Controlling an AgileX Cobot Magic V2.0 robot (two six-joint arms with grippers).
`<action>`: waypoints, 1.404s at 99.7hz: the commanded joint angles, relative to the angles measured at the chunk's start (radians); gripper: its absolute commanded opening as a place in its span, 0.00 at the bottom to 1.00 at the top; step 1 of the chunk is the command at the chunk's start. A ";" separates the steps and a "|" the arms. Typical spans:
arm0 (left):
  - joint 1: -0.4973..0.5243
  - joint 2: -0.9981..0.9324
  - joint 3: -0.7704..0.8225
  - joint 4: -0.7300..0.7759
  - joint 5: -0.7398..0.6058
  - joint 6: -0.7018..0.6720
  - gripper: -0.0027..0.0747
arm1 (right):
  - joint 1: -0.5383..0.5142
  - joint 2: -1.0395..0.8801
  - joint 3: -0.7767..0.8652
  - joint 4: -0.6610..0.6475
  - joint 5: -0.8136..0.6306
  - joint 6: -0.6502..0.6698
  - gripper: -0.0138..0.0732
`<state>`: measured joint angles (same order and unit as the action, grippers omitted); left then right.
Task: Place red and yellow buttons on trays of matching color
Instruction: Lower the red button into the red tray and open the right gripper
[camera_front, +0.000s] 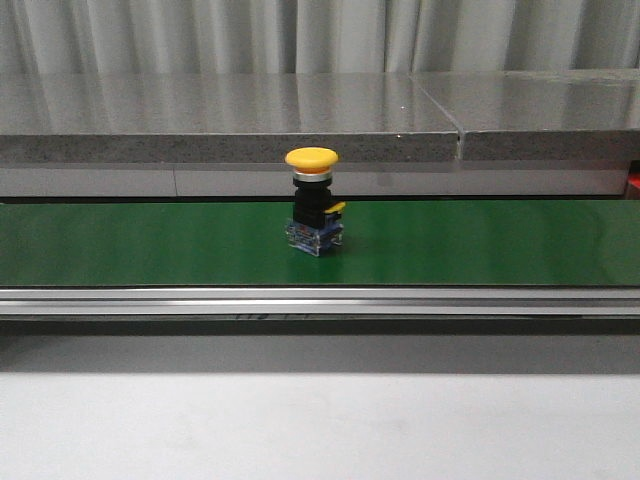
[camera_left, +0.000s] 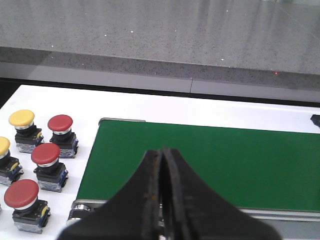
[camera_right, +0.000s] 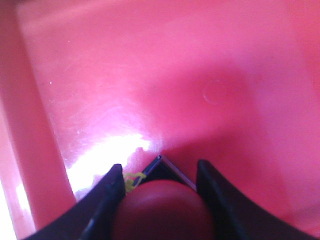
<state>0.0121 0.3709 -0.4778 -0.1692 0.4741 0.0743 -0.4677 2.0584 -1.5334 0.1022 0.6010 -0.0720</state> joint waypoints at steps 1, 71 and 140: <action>0.002 0.005 -0.027 -0.012 -0.077 -0.009 0.01 | -0.005 -0.050 -0.028 0.004 -0.033 -0.009 0.52; 0.002 0.005 -0.027 -0.012 -0.077 -0.009 0.01 | 0.027 -0.304 -0.017 0.006 0.005 -0.022 0.89; 0.002 0.005 -0.027 -0.012 -0.077 -0.009 0.01 | 0.316 -0.803 0.444 0.006 0.170 -0.177 0.89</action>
<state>0.0121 0.3709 -0.4778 -0.1692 0.4741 0.0743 -0.1847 1.2993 -1.0865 0.1044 0.7760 -0.1839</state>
